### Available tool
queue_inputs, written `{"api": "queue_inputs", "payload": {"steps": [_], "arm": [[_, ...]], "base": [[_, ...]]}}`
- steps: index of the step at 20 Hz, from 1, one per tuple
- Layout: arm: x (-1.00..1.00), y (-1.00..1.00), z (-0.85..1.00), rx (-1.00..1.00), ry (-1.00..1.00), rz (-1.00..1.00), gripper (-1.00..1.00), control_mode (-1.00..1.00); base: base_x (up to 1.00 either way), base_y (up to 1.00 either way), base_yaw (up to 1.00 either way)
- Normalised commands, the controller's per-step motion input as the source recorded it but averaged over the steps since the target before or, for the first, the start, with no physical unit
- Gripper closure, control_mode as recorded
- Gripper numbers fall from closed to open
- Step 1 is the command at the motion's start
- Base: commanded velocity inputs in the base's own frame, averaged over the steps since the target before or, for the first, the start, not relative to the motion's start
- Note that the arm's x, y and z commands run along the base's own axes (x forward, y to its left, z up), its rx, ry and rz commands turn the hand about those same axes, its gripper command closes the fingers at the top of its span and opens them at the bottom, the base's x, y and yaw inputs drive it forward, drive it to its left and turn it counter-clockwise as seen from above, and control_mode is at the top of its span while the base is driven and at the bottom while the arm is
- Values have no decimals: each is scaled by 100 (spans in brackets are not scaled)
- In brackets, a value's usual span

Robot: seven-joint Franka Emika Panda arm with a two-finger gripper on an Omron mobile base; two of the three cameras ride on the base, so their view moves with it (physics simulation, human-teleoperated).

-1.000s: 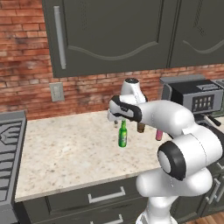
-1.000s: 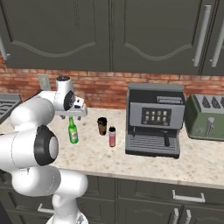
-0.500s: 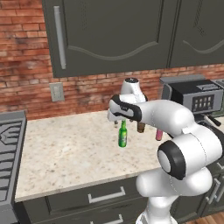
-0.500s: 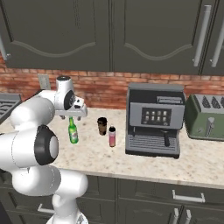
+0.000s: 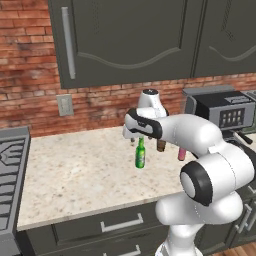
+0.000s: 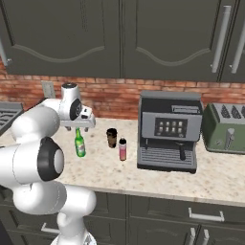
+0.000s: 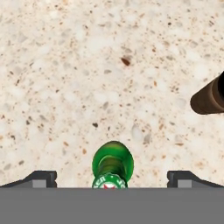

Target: Move the drinks to the dining counter.

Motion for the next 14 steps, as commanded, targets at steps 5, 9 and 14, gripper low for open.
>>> {"api": "queue_inputs", "payload": {"steps": [5,9,14], "arm": [[-6,0,0,0,0,0,-100,-100],[0,0,-1,0,0,0,-100,-100],[1,0,-5,0,0,0,-100,-100]], "base": [[0,0,0],[0,0,0],[0,0,0]]}}
